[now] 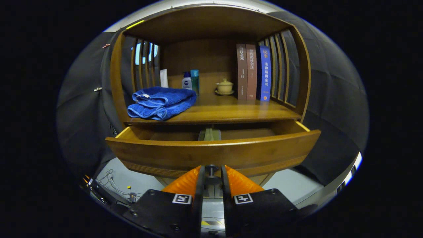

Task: Pull open the drawer, take out the items inside it, and place them on the countertop above the cabinet.

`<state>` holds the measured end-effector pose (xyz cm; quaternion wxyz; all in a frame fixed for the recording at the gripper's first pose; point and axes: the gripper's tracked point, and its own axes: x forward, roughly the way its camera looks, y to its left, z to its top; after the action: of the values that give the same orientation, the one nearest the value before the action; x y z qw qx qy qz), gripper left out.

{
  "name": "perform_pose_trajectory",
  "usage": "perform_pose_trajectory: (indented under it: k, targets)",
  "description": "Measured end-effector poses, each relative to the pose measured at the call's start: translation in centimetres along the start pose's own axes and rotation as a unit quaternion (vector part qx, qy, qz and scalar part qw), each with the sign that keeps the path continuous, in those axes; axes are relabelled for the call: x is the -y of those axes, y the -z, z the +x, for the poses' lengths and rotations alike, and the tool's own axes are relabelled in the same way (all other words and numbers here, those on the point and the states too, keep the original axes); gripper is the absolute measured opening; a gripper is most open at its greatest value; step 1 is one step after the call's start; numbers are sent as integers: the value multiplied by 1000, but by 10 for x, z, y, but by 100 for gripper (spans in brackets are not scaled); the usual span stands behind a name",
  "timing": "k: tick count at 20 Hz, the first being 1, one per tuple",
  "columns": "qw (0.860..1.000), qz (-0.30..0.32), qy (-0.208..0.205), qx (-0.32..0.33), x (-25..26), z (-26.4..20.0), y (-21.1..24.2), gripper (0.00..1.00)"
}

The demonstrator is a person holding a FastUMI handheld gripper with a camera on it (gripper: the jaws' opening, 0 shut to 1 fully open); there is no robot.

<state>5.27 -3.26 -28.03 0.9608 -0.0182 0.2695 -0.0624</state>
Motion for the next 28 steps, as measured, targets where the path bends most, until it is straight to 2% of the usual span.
perform_pose_trajectory:
  k: [2, 3, 5, 8, 15, 18, 19, 21, 22, 23, 24, 28]
  targets:
    - [1000, 2, -6, -8, 2, 4, 13, 11]
    - [1000, 0, -10, -14, -1, 8, 21, 12]
    - [1000, -4, -15, -16, -4, 6, 25, 24]
    - [1000, 5, -24, -9, -8, 14, 23, 93]
    - [999, 9, -19, -31, -3, 44, 24, 89]
    - [999, 5, -15, -38, -1, 51, 25, 74]
    - [999, 9, -29, -39, -7, 58, 29, 69]
    - [999, 5, -21, -38, -8, 55, 26, 48]
    - [999, 2, -20, -39, -7, 53, 24, 43]
    - [999, 4, -20, -40, -6, 54, 22, 43]
    - [999, 5, -23, -42, -7, 52, 24, 35]
    - [999, 4, -20, -48, -6, 51, 27, 35]
